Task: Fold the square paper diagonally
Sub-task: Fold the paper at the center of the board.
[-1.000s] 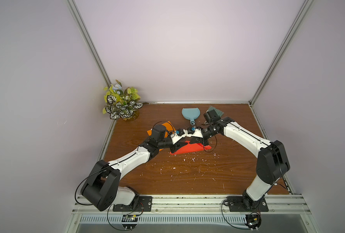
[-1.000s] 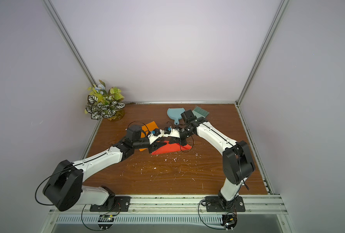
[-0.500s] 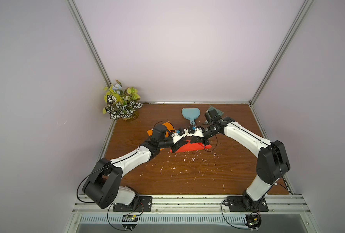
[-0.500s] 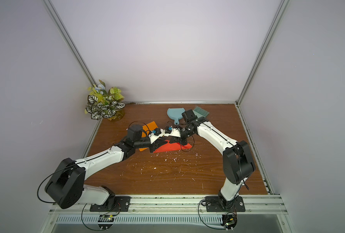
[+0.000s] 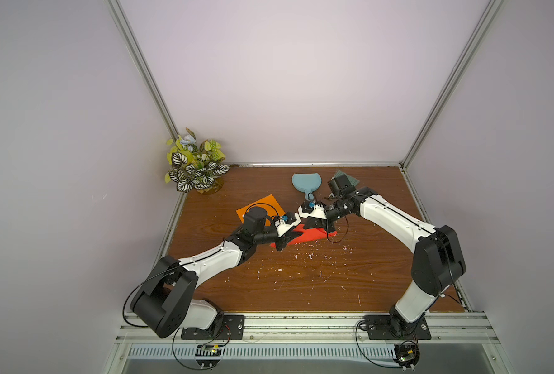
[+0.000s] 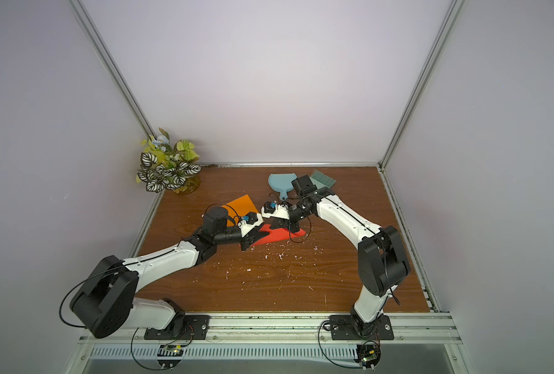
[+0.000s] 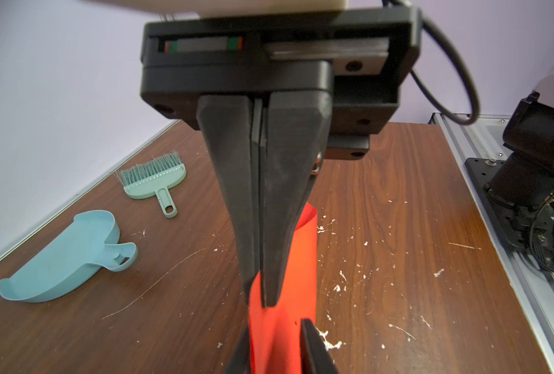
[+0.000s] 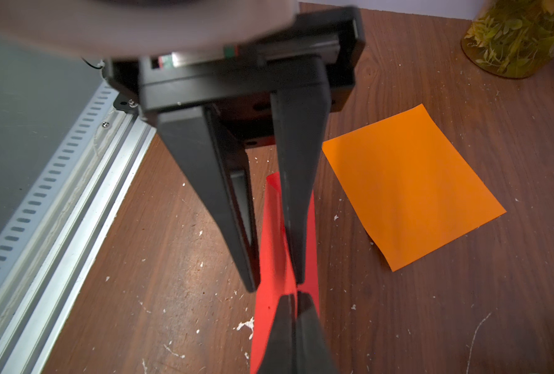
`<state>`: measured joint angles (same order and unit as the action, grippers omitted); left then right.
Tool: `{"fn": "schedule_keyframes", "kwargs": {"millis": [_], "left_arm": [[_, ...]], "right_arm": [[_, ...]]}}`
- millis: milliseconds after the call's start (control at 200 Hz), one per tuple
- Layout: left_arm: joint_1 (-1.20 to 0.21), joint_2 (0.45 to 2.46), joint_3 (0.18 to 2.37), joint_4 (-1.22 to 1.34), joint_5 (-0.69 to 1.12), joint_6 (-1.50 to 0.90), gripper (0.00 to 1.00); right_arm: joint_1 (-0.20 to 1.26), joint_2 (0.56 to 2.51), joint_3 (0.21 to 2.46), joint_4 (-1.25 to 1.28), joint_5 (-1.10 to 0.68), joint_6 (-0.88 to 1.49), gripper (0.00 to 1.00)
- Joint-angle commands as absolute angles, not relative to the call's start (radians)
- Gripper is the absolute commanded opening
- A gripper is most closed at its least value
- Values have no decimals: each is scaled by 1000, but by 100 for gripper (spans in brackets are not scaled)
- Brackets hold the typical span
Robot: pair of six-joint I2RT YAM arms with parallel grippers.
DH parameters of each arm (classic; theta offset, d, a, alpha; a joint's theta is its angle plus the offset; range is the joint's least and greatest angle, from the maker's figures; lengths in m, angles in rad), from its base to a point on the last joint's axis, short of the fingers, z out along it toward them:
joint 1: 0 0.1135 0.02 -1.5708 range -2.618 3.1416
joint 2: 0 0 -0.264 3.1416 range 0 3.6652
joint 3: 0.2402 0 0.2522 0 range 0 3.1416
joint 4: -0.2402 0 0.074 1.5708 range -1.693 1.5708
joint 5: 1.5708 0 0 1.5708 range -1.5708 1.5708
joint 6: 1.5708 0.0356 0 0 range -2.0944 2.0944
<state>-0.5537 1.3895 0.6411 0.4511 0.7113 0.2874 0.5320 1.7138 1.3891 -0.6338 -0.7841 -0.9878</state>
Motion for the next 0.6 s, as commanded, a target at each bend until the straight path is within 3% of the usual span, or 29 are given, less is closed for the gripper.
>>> {"fn": "schedule_keyframes", "kwargs": {"millis": [0,190,245,285,350,410,595], "left_arm": [[-565,1402,651,477,711,275,20],[-565,1404,654,471,686,277,1],[-565,1398,654,471,671,265,0],[-565,1394,657,466,666,255,0],[-565,1393,658,468,658,224,0],[-565,1401,661,475,663,178,0],[-565,1510,697,595,651,-164,1]], "right_arm": [[527,1691,1427,-652,-832,-999,0],[527,1687,1424,-646,-837,-988,0],[523,1683,1428,-632,-814,-958,0],[516,1673,1428,-602,-784,-911,6],[494,1644,1428,-537,-720,-803,28],[457,1596,1402,-447,-691,-689,41],[330,1371,1144,-27,-546,-276,61]]}}
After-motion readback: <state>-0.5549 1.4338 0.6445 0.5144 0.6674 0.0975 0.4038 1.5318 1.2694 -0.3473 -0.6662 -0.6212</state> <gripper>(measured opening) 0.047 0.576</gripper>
